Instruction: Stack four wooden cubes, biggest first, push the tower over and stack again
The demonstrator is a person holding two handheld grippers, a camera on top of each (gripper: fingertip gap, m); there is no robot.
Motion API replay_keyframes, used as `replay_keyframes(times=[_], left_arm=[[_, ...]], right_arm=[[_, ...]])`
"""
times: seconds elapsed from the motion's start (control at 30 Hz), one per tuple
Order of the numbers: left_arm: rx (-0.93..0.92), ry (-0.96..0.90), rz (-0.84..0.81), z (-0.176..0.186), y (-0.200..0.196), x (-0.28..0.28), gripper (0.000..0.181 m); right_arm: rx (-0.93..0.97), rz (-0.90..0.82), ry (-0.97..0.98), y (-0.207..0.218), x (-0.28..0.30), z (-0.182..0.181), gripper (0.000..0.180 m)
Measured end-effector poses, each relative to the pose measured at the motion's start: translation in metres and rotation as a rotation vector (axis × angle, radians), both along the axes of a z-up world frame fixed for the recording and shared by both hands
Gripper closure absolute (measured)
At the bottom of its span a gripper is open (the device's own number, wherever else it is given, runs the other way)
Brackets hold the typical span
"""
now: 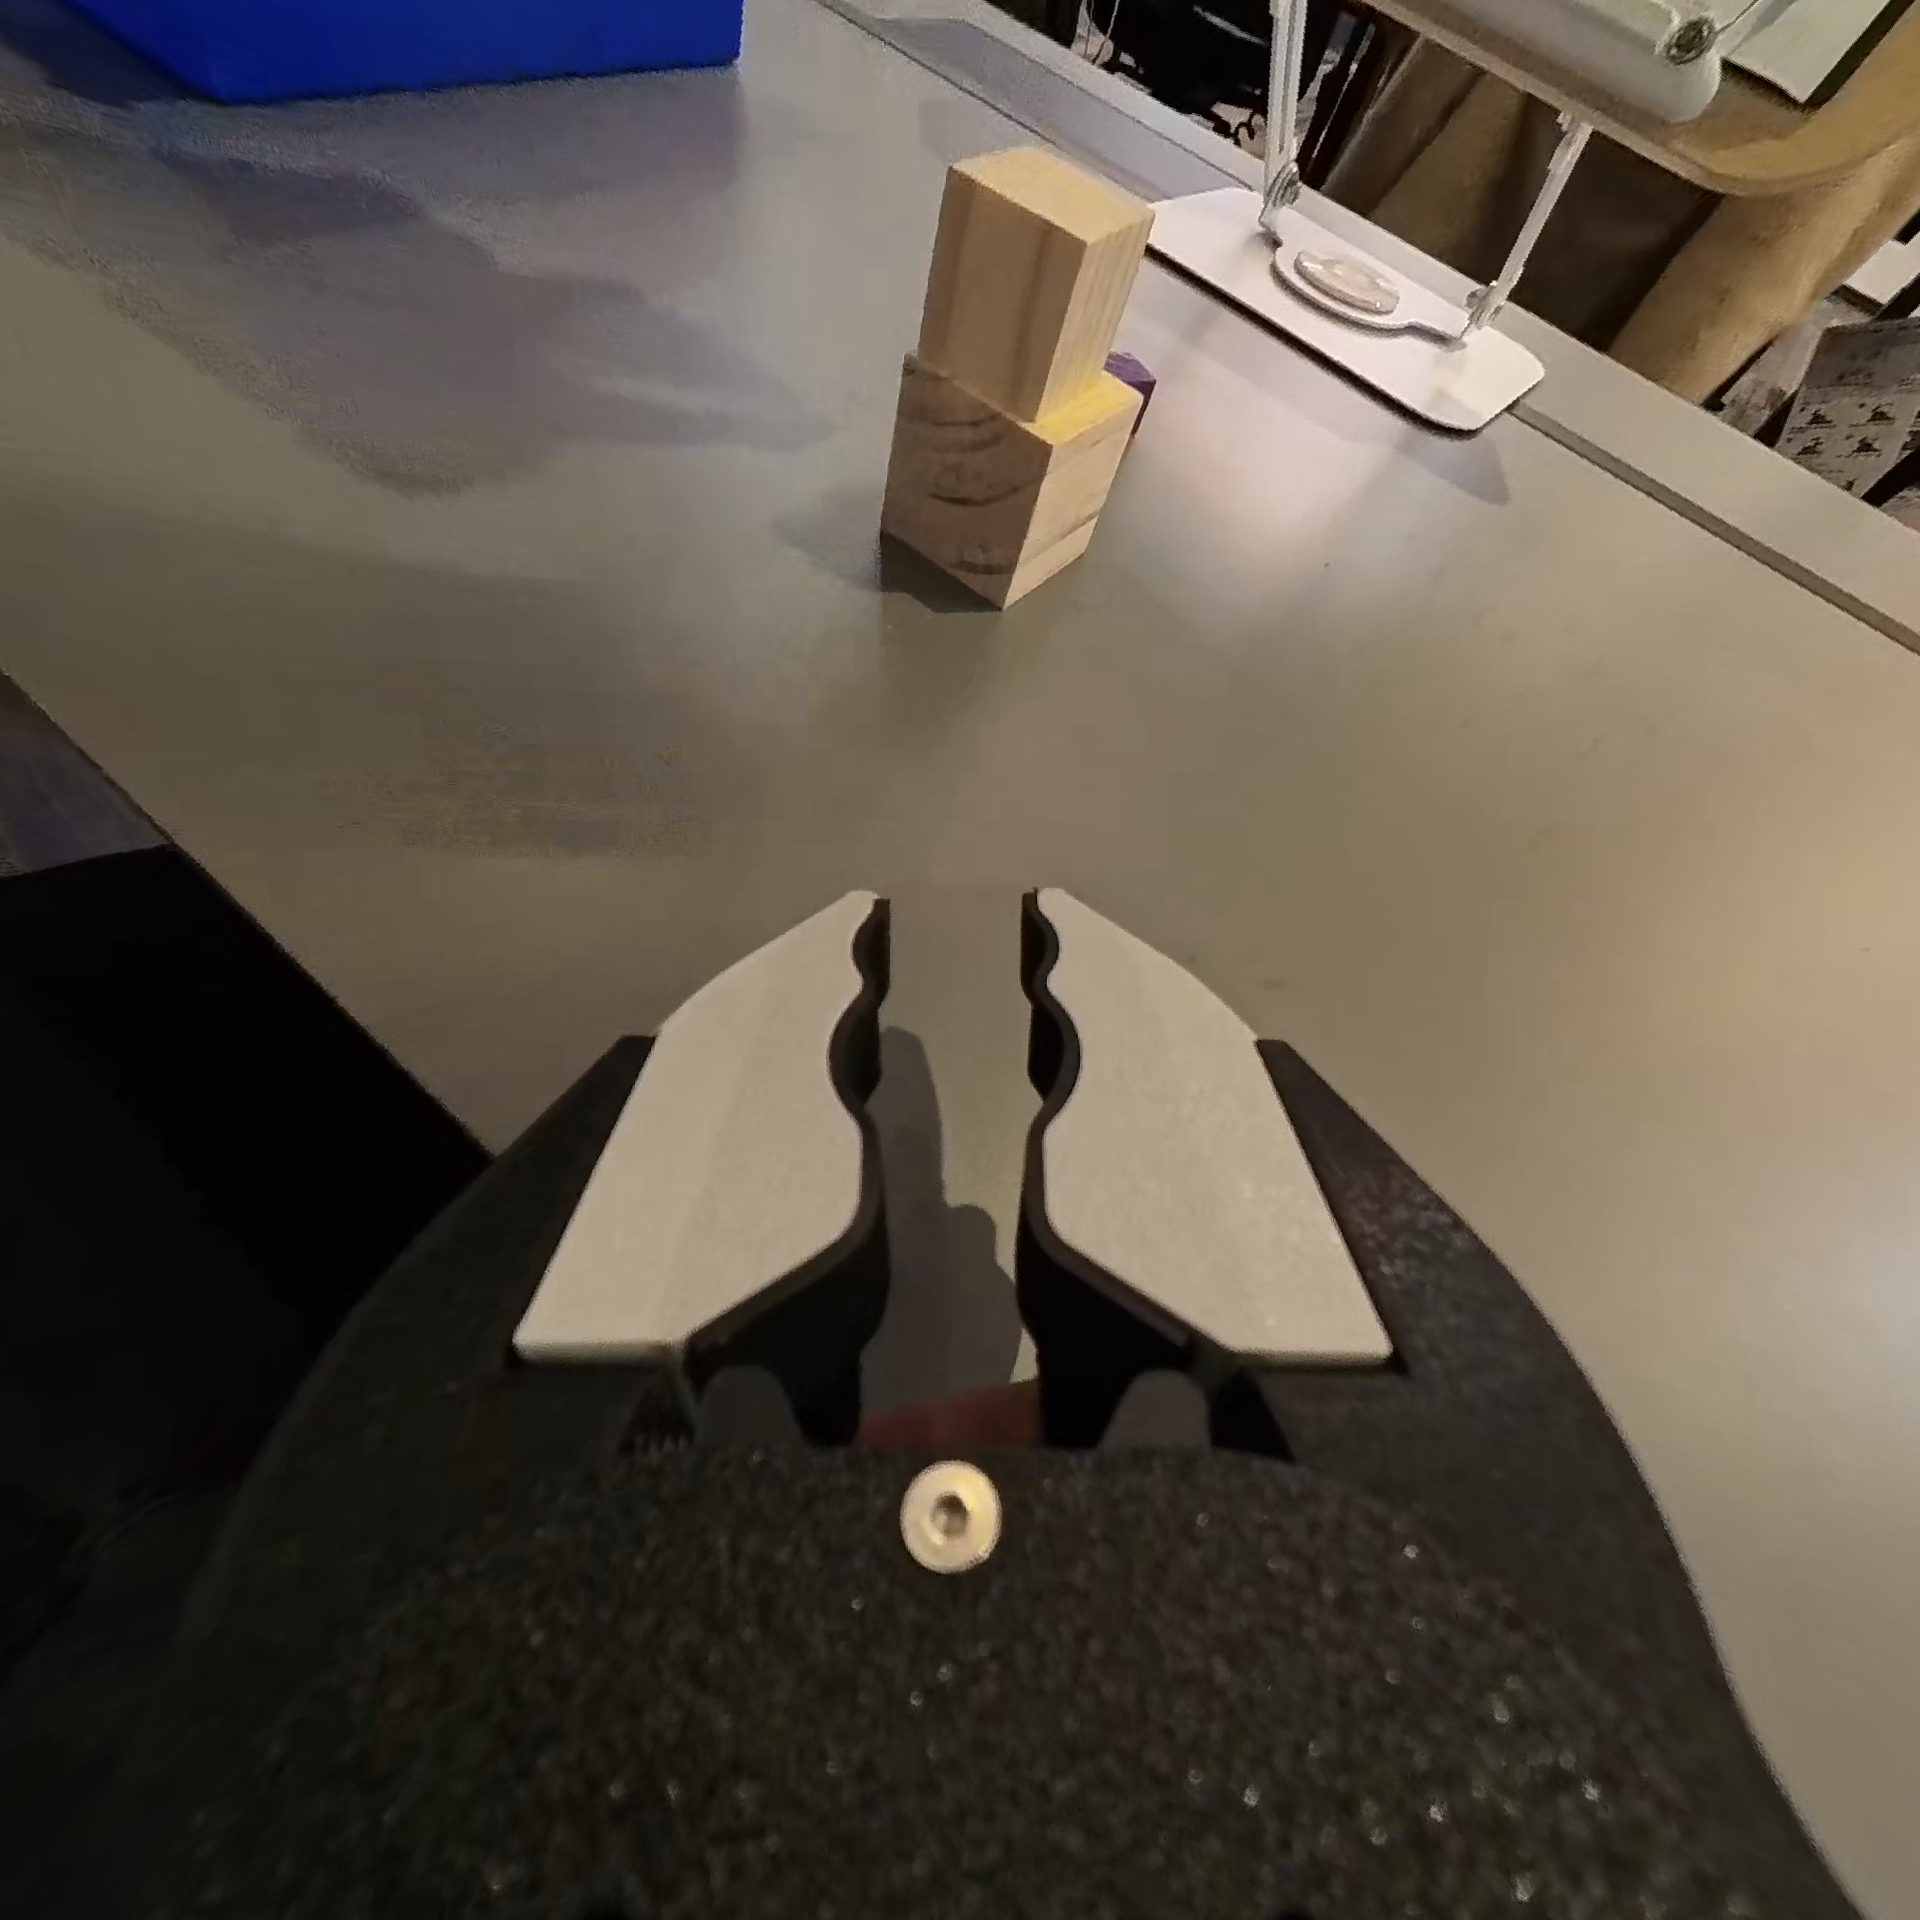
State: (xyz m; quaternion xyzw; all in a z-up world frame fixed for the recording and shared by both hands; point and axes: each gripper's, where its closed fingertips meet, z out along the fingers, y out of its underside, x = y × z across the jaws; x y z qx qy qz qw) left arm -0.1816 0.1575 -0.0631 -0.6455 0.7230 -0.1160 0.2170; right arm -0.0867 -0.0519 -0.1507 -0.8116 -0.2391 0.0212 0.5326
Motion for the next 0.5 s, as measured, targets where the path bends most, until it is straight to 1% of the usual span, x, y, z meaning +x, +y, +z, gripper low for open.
replay_keyframes(times=[0.07, 0.13, 0.27, 0.5], left_arm=[[0.03, 0.051, -0.067, 0.007, -0.027, 0.008, 0.153], [0.054, 0.115, -0.1, 0.005, -0.045, 0.014, 0.153], [0.088, 0.208, -0.086, -0.007, -0.051, 0.022, 0.153], [0.053, 0.23, -0.076, -0.021, -0.054, 0.03, 0.153]], right_arm=[[0.0, -0.001, -0.002, 0.0, 0.0, 0.0, 0.156], [0.002, -0.002, -0.01, 0.0, 0.0, 0.0, 0.156], [0.005, -0.003, -0.023, 0.0, -0.001, 0.0, 0.156], [0.005, -0.004, -0.019, 0.0, 0.0, -0.001, 0.156]])
